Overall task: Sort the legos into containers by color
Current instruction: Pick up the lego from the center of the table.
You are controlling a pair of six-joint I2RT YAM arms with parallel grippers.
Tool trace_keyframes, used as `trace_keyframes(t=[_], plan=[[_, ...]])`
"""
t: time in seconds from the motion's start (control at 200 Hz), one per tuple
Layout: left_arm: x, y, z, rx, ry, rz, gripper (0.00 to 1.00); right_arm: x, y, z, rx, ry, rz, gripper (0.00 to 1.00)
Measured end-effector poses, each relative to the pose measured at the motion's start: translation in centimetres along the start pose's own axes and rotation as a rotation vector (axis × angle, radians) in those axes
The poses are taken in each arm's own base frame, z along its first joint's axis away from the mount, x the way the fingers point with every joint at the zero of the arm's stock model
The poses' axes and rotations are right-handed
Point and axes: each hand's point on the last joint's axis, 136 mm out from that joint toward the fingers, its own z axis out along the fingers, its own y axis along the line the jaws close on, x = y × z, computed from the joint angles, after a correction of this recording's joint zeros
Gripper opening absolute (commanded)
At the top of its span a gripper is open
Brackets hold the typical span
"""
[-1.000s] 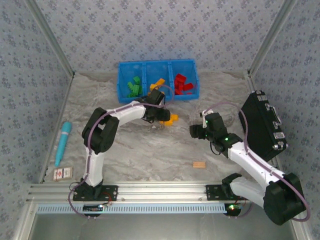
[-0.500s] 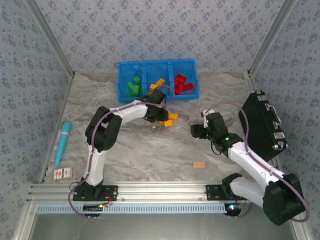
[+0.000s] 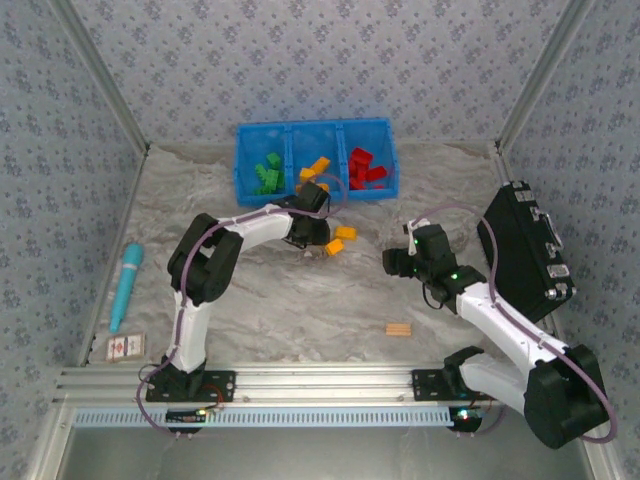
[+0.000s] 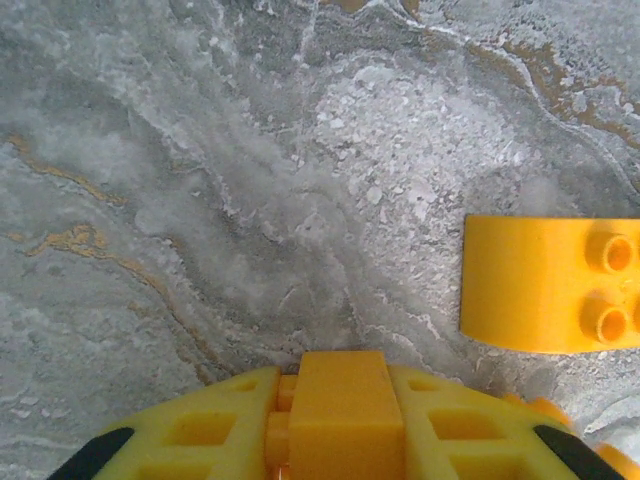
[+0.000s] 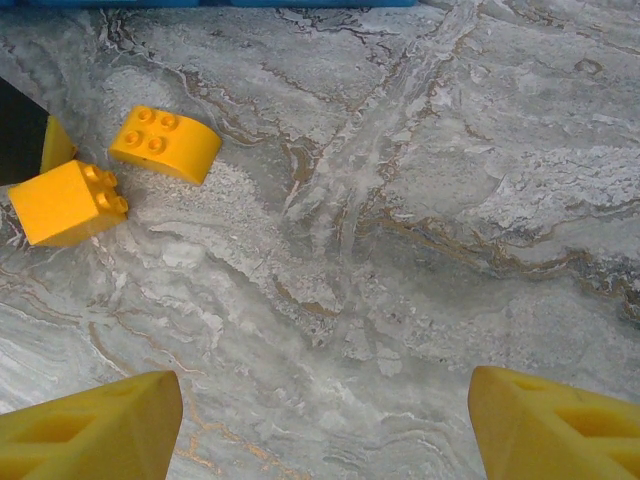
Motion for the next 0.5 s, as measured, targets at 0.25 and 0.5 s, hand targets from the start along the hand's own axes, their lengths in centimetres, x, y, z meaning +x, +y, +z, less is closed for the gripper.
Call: trace_keyframes(t=[0.25, 0.5], plan=[[0.0, 0.1, -0.1, -0.009, 0.002, 0.02, 0.24, 0.2, -0.1, 0.0, 0.002, 0.006, 0.0, 0.77], [-0.8, 0.2, -2.5, -0.043, -0.004, 0.055, 0.23, 0.2, -0.1, 0.0, 0.002, 0.006, 0.0, 0.77]])
